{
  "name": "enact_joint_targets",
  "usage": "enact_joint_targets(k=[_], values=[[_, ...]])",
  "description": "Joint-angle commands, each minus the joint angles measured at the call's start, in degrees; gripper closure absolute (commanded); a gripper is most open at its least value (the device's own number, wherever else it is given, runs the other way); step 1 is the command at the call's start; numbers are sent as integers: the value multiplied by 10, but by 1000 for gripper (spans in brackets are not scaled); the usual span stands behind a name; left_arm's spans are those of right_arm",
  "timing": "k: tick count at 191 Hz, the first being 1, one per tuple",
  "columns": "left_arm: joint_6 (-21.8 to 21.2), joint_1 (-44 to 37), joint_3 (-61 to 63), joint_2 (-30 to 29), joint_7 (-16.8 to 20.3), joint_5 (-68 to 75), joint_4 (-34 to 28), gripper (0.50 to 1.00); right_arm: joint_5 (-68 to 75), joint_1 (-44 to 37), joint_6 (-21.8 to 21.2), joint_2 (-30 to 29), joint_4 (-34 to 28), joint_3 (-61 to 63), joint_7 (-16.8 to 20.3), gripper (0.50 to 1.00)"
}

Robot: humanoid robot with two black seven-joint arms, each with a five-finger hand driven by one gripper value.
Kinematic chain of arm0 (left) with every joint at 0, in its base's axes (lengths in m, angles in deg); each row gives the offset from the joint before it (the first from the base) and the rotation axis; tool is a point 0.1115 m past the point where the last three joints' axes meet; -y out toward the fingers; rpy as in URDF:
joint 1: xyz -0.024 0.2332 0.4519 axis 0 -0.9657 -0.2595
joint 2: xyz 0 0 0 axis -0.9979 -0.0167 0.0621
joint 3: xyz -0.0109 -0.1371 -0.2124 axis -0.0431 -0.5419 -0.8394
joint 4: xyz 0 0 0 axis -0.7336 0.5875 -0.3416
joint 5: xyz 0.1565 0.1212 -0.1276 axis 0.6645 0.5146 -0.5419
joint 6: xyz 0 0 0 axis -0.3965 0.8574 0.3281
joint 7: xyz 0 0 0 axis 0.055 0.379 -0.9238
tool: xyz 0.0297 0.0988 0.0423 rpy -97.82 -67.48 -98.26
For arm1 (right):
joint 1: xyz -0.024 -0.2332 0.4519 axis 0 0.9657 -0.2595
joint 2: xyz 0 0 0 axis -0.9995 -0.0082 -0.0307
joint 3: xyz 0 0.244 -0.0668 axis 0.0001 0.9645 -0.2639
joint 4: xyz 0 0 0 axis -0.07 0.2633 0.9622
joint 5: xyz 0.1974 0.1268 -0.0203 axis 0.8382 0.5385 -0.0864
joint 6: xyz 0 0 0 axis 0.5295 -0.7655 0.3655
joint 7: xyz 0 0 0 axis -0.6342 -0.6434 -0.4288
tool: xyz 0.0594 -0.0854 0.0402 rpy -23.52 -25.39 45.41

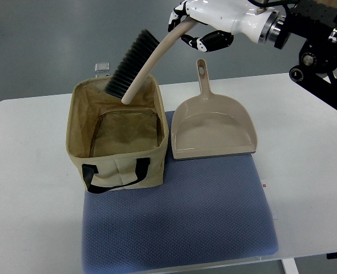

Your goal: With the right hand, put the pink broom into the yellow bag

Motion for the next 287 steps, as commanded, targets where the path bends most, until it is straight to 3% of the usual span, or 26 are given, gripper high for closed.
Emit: enact_joint_targets(k=[1, 13, 17, 18, 19, 20, 22, 23, 29, 63, 120, 209, 239, 287], values=[[0, 0, 0, 0, 0, 0, 0, 500, -1, 7, 13, -23, 0, -5, 0, 1000], [0, 0, 0, 0, 0, 0, 0, 500, -2, 16, 21, -27, 0, -8, 0, 1000], [0, 0, 0, 0, 0, 0, 0, 500, -2, 19, 23, -28, 0, -9, 0, 940], [0, 0, 0, 0, 0, 0, 0, 500, -2, 20, 25, -28, 0, -9, 0, 904], [0, 0, 0, 0, 0, 0, 0, 500, -2, 20, 25, -28, 0, -9, 0, 904], [0, 0, 0, 0, 0, 0, 0, 500, -2, 22, 27, -29, 0, -9, 0, 869], [0, 0, 0, 0, 0, 0, 0, 500, -2, 22, 27, -29, 0, -9, 0, 869], [0, 0, 0, 0, 0, 0, 0, 500, -2, 22, 29, -30, 0, -9, 0, 830], [0, 0, 0, 0, 0, 0, 0, 500, -2, 25, 34, -33, 0, -9, -1, 746], [0, 0, 0, 0, 0, 0, 0, 500, 4, 34, 39, -33, 0, -6, -2, 607], [0, -1, 0, 0, 0, 0, 0, 500, 63, 81, 35, -21, 12, 57, -3, 601], [0, 0, 0, 0, 0, 0, 0, 500, 640, 241, -56, 21, 70, 125, -2, 589], [0, -1, 0, 0, 0, 0, 0, 500, 764, 280, -93, 25, 85, 126, -3, 587], [0, 0, 0, 0, 0, 0, 0, 500, 918, 314, -103, 16, 107, 126, -9, 574]])
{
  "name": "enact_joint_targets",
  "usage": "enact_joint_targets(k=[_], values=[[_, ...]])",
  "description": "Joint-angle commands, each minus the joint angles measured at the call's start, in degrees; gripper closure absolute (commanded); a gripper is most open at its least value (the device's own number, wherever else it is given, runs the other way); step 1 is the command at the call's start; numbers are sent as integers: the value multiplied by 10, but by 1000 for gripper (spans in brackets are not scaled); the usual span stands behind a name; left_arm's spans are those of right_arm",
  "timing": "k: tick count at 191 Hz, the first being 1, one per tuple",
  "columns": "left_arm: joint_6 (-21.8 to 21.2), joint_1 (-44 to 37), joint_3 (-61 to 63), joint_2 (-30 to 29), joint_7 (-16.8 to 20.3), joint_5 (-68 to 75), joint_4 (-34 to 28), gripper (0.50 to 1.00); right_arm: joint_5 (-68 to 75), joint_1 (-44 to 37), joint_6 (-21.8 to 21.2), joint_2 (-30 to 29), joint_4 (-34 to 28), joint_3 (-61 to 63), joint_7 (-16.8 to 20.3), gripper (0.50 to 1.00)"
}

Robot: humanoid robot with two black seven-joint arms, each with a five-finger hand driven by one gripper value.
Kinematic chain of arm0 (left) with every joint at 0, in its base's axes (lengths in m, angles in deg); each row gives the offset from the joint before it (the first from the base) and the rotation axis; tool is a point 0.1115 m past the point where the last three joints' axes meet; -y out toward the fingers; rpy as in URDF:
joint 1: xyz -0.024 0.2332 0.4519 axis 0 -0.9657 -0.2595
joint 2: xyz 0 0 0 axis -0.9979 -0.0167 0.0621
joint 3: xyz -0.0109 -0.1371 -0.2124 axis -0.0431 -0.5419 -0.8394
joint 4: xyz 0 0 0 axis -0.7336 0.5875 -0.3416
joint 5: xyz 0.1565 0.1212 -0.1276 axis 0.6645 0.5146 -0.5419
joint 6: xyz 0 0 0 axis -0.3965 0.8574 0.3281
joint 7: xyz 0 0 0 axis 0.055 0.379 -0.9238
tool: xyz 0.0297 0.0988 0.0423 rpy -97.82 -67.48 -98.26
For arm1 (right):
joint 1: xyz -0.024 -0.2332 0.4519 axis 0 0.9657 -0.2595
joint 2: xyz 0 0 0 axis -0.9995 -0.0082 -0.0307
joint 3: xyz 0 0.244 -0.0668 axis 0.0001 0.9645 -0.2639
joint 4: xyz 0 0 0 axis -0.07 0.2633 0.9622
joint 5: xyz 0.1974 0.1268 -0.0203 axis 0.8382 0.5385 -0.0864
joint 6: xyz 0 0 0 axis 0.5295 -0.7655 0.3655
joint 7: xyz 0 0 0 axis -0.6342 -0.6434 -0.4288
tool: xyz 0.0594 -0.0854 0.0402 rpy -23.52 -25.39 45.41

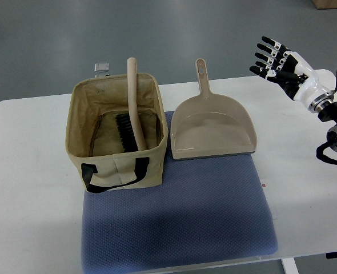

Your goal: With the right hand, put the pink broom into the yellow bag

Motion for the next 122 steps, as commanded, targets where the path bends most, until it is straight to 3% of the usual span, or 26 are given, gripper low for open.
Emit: enact_joint_targets(k=[1, 122], values=[[0, 0, 0, 0, 0, 0, 0, 500, 51, 16, -2, -4, 4, 0, -3, 574], [0, -1, 0, 0, 0, 0, 0, 500, 62, 64, -4, -69, 3, 25, -18, 570]])
